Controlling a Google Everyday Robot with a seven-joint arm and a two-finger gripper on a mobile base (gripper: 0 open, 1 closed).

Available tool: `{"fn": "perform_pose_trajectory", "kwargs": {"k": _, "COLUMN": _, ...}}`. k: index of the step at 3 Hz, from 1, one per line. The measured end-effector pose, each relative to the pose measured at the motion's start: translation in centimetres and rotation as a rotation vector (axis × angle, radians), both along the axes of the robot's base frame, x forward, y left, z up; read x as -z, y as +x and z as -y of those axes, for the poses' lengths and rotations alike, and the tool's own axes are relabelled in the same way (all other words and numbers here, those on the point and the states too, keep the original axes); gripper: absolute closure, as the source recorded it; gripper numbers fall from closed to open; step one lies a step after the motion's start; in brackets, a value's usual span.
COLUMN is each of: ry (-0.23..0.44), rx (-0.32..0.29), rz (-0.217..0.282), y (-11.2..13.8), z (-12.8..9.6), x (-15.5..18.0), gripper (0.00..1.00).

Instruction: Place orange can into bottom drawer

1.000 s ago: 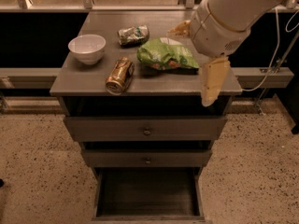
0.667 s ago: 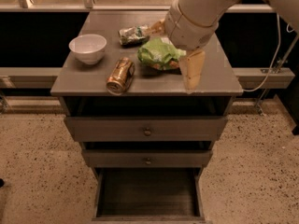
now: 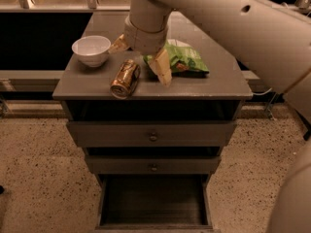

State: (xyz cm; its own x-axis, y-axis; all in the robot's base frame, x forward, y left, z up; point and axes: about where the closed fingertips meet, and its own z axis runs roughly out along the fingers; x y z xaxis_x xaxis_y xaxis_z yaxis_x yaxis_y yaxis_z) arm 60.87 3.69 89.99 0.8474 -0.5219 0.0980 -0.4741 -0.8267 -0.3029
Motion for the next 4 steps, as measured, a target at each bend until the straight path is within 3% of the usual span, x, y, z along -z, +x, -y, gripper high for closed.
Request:
{"fn": "perform_pose_trajectory", "kwargs": {"k": 1, "ry": -0.082, "rx": -0.142, "rz": -0.015, "y": 1.3, "z": -3.8, "x": 2.5, "gripper": 0.00}}
{"fn": "perform_pose_trajectory", "kwargs": {"k": 2, "ry": -0.154, "rx": -0.220, "rz": -0.043, "y": 2.6, "z": -5.6, "x": 4.7, "gripper": 0.14}}
{"fn": "perform_pose_trajectory", "kwargs": {"k": 3, "ry": -0.166, "rx": -0.253, "rz": -0.077, "y": 3.3, "z": -5.8, "x": 5.7, "gripper": 0.38}}
{"fn": "perform_pose_trajectory", "kwargs": {"k": 4, "ry": -0.121, "rx": -0.249, "rz": -0.101, "y": 2.1, "z": -5.2, "x": 4.7, "gripper": 0.60}}
